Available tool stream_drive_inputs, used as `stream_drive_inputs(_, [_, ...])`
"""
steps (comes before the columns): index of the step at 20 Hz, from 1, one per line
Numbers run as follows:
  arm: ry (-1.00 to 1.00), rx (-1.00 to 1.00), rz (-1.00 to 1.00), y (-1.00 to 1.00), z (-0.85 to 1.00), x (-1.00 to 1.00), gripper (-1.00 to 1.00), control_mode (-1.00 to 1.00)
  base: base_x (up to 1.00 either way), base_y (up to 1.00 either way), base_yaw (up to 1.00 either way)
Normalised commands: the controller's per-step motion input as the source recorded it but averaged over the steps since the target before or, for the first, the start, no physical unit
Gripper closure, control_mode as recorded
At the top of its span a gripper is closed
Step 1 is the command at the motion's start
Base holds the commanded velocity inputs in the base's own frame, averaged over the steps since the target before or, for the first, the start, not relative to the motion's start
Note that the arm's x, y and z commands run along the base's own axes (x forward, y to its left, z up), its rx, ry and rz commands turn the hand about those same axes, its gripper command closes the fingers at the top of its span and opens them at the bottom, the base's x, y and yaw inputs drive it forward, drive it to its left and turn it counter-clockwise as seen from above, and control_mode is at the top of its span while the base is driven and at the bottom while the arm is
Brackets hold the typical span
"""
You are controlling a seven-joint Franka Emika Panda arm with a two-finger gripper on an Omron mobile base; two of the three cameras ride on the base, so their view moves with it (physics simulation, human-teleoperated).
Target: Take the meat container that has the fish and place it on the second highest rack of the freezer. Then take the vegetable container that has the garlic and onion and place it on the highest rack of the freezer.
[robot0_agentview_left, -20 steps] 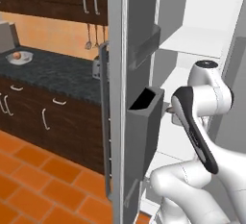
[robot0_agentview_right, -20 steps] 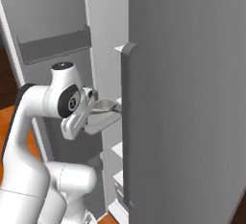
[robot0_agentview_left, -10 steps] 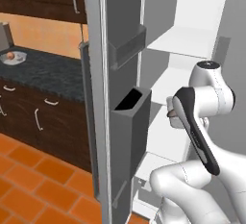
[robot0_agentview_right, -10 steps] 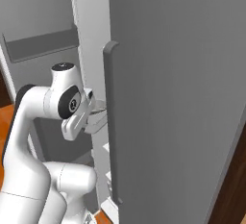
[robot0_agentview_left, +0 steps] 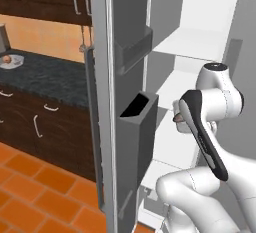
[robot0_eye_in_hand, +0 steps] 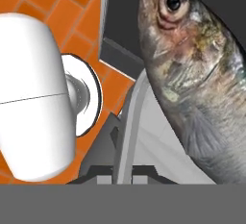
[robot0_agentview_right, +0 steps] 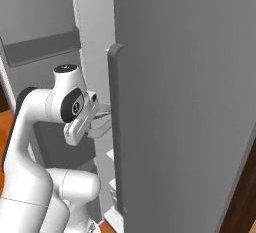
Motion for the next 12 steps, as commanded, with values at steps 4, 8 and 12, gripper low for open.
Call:
stream_drive_inputs(4, [0.00,0.00,0.00,0.00,0.00,0.00,1.00,1.00,0.29,0.46,-0.18])
stream_drive_inputs(8, [0.00,0.00,0.00,0.00,0.00,0.00,1.00,1.00,0.12,0.65,-0.22])
stream_drive_inputs(12, [0.00,0.00,0.00,0.00,0.00,0.00,1.00,1.00,0.15,0.46,-0.22])
